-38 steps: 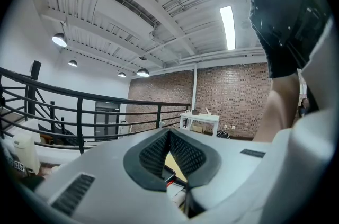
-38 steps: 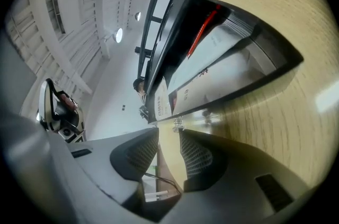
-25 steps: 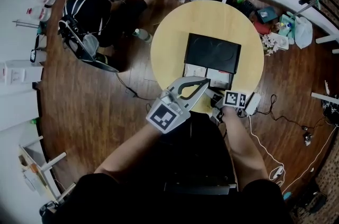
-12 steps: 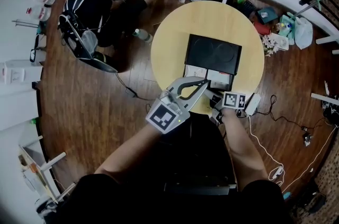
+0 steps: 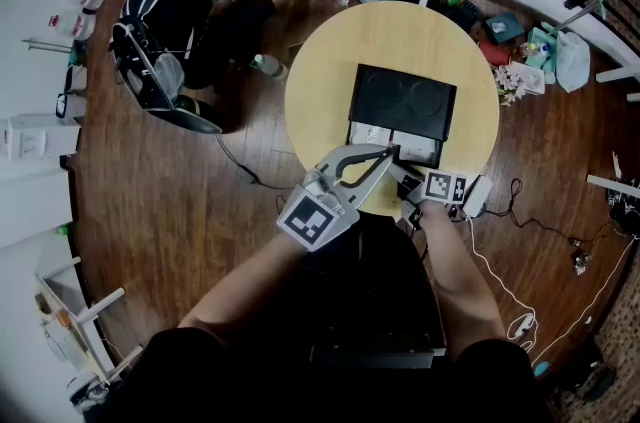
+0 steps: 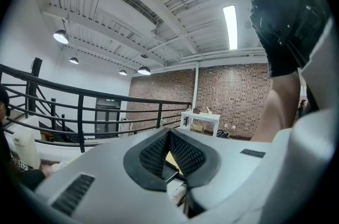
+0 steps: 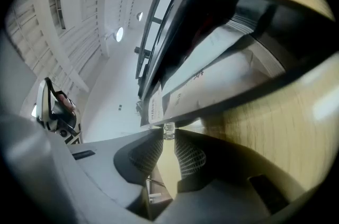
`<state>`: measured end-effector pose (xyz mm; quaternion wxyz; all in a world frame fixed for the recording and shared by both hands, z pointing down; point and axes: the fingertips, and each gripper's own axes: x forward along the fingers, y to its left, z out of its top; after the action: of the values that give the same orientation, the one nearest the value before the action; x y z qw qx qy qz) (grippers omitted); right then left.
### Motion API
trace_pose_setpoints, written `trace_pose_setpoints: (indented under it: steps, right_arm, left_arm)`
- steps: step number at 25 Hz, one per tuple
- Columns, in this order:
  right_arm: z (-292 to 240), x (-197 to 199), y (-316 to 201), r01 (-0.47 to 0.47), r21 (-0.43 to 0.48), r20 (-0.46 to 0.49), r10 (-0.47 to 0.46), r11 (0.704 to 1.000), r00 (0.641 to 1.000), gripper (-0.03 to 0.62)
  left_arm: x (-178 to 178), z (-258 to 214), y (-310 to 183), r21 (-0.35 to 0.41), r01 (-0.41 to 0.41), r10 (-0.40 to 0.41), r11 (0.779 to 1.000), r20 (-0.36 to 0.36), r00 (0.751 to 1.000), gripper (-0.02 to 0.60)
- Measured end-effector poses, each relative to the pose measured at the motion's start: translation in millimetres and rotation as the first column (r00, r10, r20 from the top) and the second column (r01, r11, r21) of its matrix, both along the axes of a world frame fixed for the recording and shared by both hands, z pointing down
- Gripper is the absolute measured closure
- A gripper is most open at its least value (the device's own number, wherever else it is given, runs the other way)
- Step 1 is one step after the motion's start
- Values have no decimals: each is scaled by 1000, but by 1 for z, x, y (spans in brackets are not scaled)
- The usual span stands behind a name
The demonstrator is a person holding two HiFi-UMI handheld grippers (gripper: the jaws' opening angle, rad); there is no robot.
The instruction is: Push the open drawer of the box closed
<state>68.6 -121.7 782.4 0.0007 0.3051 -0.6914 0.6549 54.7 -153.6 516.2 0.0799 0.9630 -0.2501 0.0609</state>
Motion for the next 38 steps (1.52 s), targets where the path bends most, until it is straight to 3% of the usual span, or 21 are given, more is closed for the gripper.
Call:
trace_pose_setpoints:
  steps: [38]
  right_arm:
    - [2, 3, -42, -44, 35, -1, 44, 998, 999, 528]
  left_arm:
    - [-7, 19, -22, -28, 3, -3, 1000, 1, 1000, 560]
